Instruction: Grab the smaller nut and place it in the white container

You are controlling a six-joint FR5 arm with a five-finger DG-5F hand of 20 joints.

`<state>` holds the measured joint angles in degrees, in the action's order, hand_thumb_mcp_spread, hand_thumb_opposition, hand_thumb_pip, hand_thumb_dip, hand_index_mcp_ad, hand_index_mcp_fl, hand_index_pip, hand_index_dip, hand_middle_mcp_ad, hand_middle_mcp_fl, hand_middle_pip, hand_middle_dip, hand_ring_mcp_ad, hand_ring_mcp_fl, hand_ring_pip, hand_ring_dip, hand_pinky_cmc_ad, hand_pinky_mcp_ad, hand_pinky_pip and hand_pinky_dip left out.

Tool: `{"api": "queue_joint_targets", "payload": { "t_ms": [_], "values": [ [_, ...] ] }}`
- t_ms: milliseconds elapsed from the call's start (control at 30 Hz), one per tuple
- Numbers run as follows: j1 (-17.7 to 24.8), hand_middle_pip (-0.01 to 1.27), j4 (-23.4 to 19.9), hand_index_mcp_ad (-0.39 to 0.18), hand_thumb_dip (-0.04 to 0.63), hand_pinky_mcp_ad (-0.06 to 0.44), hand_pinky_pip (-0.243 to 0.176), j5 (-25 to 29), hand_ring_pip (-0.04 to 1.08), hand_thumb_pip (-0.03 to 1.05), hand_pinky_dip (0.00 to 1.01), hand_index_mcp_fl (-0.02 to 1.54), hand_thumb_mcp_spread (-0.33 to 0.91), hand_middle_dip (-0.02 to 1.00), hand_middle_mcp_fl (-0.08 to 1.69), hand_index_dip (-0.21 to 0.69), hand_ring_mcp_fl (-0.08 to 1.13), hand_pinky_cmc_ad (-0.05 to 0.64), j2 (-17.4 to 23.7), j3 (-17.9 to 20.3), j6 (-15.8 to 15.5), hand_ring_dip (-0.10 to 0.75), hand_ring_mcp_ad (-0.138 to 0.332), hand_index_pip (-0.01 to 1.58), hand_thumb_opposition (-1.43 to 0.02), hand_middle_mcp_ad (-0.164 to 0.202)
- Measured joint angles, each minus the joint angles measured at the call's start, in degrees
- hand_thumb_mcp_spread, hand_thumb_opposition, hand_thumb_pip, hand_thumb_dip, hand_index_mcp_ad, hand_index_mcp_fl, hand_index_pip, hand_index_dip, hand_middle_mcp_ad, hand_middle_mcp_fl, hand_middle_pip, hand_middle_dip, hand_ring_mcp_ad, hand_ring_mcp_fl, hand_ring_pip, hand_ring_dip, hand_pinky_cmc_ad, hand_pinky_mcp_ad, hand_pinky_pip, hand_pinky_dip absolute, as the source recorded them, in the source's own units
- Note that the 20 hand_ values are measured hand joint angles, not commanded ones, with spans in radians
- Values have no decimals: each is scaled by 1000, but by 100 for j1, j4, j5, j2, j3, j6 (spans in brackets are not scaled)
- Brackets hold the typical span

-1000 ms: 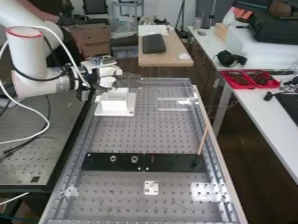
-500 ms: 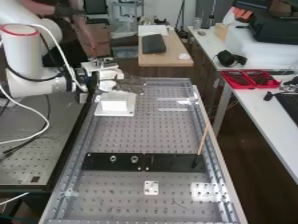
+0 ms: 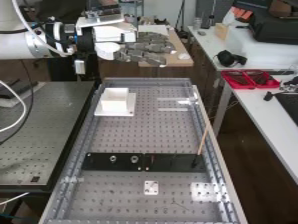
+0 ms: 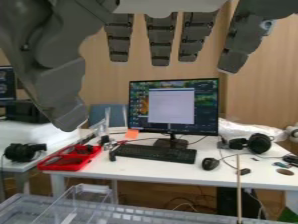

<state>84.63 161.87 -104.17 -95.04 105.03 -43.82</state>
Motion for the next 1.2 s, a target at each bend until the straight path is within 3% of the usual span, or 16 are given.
{"api": "queue_joint_targets", "payload": {
  "t_ms": [167,400,800,1200],
  "values": [
    [-83,117,283,-134,188,278,-63,617,89,670,243,17,222,218,24,206,0,335,-33,-378,262,108,113,133,-742,84],
    [-138,117,604,-117,141,279,-63,1235,89,651,260,23,190,218,24,250,0,346,-63,-775,399,108,138,117,-712,86],
    [-166,117,1006,-103,126,295,-65,1428,91,649,265,37,176,218,24,318,-3,368,-179,-1288,468,108,138,101,-714,86],
    [-202,120,1227,-103,112,295,-75,1412,89,632,269,35,176,218,24,340,0,379,-251,-1473,608,113,138,101,-714,86]
  ]
}}
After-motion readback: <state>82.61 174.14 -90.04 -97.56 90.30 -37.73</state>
